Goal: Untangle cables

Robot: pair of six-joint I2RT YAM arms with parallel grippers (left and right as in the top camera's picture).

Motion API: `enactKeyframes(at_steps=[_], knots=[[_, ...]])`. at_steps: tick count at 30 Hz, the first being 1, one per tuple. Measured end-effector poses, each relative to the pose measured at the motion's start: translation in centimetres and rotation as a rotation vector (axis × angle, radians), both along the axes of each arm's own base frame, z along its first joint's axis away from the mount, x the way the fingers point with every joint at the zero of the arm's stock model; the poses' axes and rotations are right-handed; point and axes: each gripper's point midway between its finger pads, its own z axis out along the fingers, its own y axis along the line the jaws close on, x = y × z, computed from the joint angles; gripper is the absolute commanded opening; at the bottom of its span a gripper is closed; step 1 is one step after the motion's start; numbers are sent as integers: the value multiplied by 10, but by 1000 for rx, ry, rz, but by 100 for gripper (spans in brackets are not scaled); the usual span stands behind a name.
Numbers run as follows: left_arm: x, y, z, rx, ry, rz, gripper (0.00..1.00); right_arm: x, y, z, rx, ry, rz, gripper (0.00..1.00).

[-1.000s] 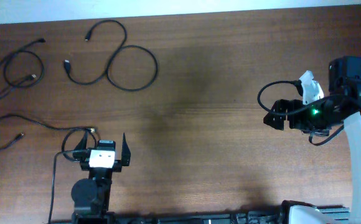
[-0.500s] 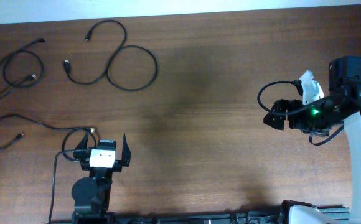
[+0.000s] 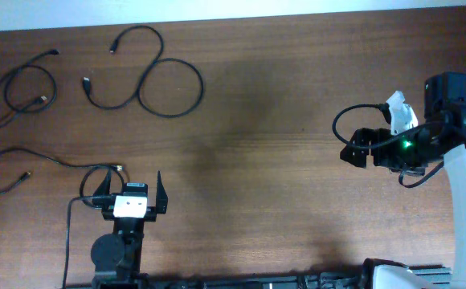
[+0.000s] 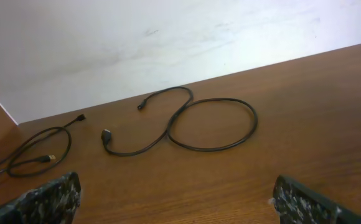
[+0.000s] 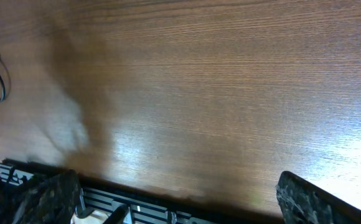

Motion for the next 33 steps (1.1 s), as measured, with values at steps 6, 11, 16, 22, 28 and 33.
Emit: enactKeyframes(at_steps=[6, 11, 16, 22, 28, 33], knots=[[0, 9, 0, -1, 0, 35, 99, 0, 0, 0, 0, -1, 0, 99], [0, 9, 0, -1, 0, 35, 99, 0, 0, 0, 0, 0, -1, 99], [0, 9, 0, 0, 1, 35, 99, 0, 0, 0, 0, 0, 0, 99], [0, 9, 0, 0, 1, 35, 99, 0, 0, 0, 0, 0, 0, 99], [0, 9, 0, 0, 1, 35, 99, 0, 0, 0, -1, -1, 0, 99], [0, 9, 0, 0, 1, 35, 99, -7, 1, 15, -14, -69, 0, 99]])
